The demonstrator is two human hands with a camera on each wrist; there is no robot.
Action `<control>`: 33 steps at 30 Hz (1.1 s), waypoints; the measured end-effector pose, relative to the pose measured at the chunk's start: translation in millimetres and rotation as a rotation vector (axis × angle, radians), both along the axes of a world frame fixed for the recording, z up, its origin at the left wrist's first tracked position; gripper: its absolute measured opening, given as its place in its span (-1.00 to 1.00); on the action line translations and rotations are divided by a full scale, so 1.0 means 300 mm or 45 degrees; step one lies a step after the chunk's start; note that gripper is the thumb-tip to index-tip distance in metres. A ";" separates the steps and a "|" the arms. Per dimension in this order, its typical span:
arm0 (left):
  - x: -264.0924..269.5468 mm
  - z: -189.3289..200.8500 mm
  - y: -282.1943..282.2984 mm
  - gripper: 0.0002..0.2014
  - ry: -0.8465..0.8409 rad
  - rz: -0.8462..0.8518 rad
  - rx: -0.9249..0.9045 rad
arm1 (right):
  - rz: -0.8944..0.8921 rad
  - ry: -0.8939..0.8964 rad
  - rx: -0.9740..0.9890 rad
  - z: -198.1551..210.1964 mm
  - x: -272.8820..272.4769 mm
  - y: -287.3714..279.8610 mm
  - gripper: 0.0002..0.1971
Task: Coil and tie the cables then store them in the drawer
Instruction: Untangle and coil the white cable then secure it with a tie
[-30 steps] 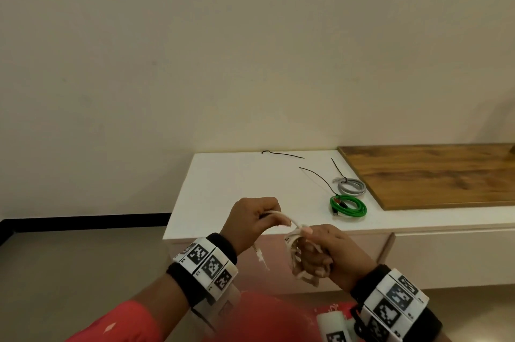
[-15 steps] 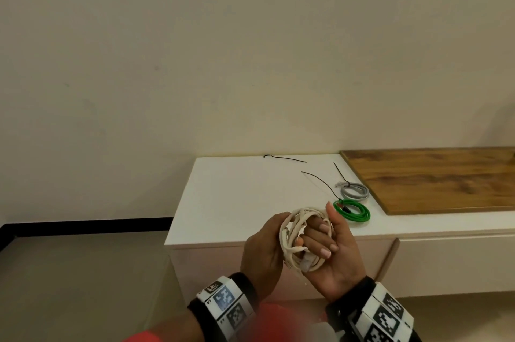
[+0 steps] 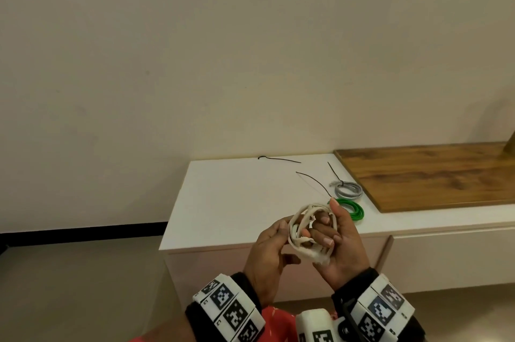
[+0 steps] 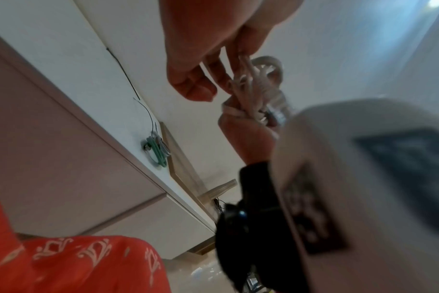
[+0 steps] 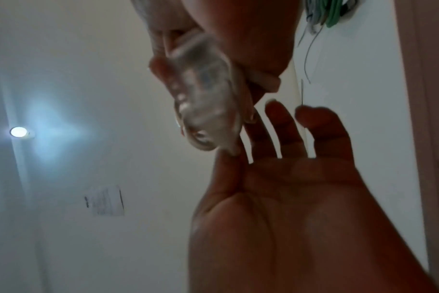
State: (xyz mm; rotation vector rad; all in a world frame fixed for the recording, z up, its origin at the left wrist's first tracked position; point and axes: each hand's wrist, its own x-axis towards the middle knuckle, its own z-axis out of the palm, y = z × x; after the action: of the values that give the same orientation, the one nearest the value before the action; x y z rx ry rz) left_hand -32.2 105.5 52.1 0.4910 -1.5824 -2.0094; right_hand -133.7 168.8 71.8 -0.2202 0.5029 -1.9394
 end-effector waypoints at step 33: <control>-0.011 -0.017 -0.036 -0.65 -0.166 0.153 -0.506 | -0.197 0.983 0.527 -0.014 0.017 -0.004 -0.58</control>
State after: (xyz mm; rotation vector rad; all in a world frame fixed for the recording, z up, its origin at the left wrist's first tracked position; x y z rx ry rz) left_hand -35.6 94.8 47.1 0.5524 -1.9232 -1.5477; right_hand -128.6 167.5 67.8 -0.6819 1.4423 -1.7978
